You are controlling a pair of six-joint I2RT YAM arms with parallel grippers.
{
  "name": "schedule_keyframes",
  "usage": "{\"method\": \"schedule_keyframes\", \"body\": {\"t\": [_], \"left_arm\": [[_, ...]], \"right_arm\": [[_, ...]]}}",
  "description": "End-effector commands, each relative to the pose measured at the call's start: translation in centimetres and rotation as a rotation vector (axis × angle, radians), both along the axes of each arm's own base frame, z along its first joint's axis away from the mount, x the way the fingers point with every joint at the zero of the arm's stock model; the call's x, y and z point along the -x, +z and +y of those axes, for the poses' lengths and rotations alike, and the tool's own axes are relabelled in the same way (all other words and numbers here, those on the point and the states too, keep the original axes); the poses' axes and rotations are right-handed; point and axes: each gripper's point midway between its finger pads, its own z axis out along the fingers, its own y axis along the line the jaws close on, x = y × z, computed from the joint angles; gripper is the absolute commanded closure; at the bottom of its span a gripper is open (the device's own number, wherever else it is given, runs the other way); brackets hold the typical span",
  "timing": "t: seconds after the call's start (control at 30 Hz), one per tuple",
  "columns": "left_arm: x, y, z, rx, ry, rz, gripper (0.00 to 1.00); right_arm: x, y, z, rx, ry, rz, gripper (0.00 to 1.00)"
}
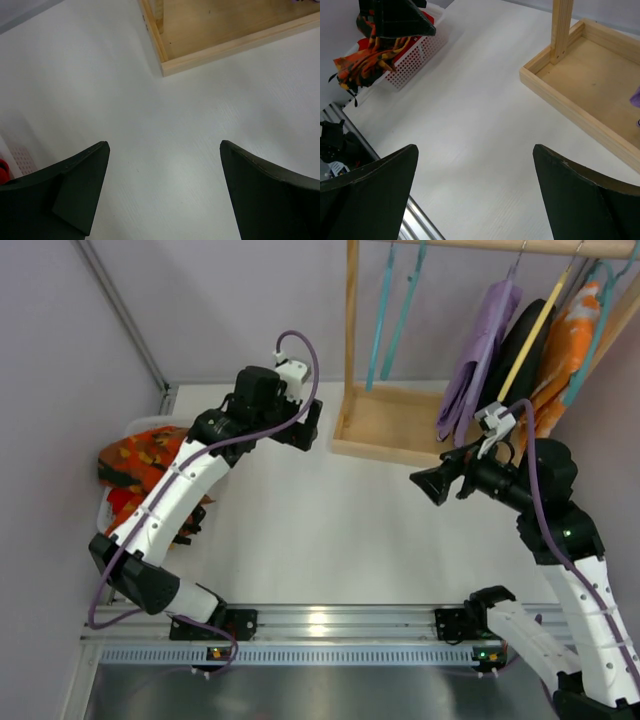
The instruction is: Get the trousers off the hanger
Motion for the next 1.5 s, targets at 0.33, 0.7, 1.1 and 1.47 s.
{"method": "schedule_keyframes", "body": {"t": [0.33,0.7,1.1,1.47], "left_arm": [[0.2,10.0,5.7,0.298,0.158,-0.138,0.02],[3.5,12.2,11.9,0.38,0.38,-0.243,0.02],[7.9,13.0,14.8,0.483,0.452,-0.296,0.02],[8.0,13.0,14.9,0.493,0.456,-0.294,0.02]], "right_arm": [[-2.6,16.6,-2.1,-0.216,-0.206,-0.194,0.01],[-9.5,22.1,-4.2,-0.321,-0.424,-0.172,0.0],[-15.5,21.8,-9.3,-0.392,-0.63,-0.095,0.01],[-20.4,18.4,-11.6,-0.452,-0.692,0.006,0.03]]}}
